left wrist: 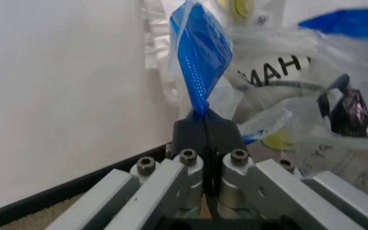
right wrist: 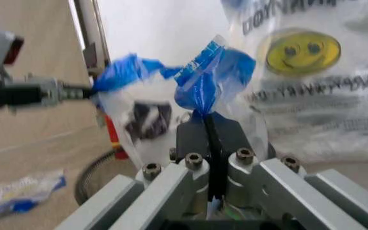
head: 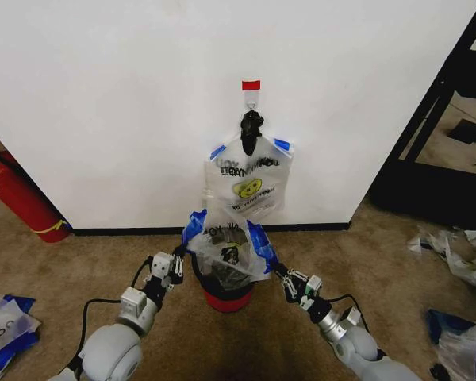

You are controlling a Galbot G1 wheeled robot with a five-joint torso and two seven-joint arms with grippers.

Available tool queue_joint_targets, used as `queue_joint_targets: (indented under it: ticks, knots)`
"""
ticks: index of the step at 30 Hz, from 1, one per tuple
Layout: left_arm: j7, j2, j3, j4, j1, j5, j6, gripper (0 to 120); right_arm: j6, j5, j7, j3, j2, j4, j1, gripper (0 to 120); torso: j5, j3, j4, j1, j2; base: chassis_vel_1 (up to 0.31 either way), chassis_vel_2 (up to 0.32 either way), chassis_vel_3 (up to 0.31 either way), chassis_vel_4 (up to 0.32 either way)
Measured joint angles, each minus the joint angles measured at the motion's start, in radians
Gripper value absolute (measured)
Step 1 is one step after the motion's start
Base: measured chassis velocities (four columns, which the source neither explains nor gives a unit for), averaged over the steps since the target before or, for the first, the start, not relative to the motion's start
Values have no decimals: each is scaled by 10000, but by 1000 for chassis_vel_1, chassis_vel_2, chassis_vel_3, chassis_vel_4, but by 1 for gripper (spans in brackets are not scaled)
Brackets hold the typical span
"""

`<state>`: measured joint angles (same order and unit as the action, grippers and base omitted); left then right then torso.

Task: Pick up the garbage bag from the wall and place it over the trash bin.

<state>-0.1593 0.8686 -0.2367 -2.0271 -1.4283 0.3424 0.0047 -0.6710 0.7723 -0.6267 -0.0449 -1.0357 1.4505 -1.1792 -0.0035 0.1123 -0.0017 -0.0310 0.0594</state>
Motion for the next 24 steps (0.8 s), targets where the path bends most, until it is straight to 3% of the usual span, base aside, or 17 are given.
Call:
queue_joint_targets:
  ticks: [10,14,19,24]
  knots:
    - [261,-383,-53,49,-188,-342,-187,0,761,1695,634,-41,467,2833,-209,0,-2,-1,3,1,1,0,0,0,0]
    - [256,-443,-61,8,-218,-355,-191,0,796,1892,593,-221,538,2719,-220,0,0,-1,3,0,1,0,0,0,0]
    - [257,-532,-56,-37,-478,-565,-223,0,754,807,899,-351,763,1742,-487,0,-1,-1,0,0,2,0,0,0,0]
    - [258,-568,-49,-61,-787,-812,-307,0,403,637,100,-97,704,581,-733,0,2,0,1,1,1,0,0,0,0]
